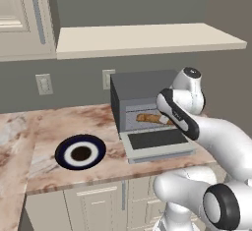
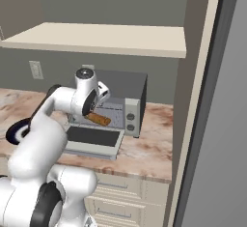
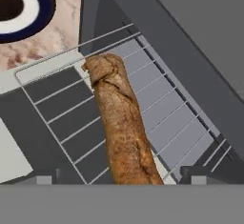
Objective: Pull the toaster oven rack outwards. Pick up the baguette from the plate and place it on the toaster oven rack. Close the toaster oven door fully and set the temperature to the lowest setting.
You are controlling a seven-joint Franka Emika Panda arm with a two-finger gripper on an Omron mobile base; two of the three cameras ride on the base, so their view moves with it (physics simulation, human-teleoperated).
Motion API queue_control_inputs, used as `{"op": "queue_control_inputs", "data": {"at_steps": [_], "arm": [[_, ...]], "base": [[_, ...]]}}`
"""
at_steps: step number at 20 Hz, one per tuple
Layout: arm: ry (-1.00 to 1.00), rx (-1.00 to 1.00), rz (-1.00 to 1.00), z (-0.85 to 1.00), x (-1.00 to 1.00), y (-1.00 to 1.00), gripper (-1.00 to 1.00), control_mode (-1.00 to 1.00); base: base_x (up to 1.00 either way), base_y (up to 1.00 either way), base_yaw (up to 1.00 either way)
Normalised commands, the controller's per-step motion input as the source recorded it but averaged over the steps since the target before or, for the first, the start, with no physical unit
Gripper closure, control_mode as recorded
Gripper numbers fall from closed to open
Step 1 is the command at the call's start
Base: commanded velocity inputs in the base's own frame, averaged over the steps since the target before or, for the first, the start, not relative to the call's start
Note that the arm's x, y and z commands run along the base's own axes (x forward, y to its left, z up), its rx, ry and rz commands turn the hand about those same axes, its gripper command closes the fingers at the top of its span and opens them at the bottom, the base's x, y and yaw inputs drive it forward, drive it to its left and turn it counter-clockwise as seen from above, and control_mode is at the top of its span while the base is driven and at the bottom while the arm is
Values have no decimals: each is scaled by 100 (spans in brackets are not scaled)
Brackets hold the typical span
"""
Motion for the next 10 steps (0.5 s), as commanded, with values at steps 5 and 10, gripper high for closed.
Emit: {"op": "queue_control_inputs", "data": {"at_steps": [5,10], "arm": [[1,1,-2,36,-84,0,-100,-100],[1,6,-22,-13,-100,11,-100,-100]], "base": [[0,0,0],[0,0,0]]}}
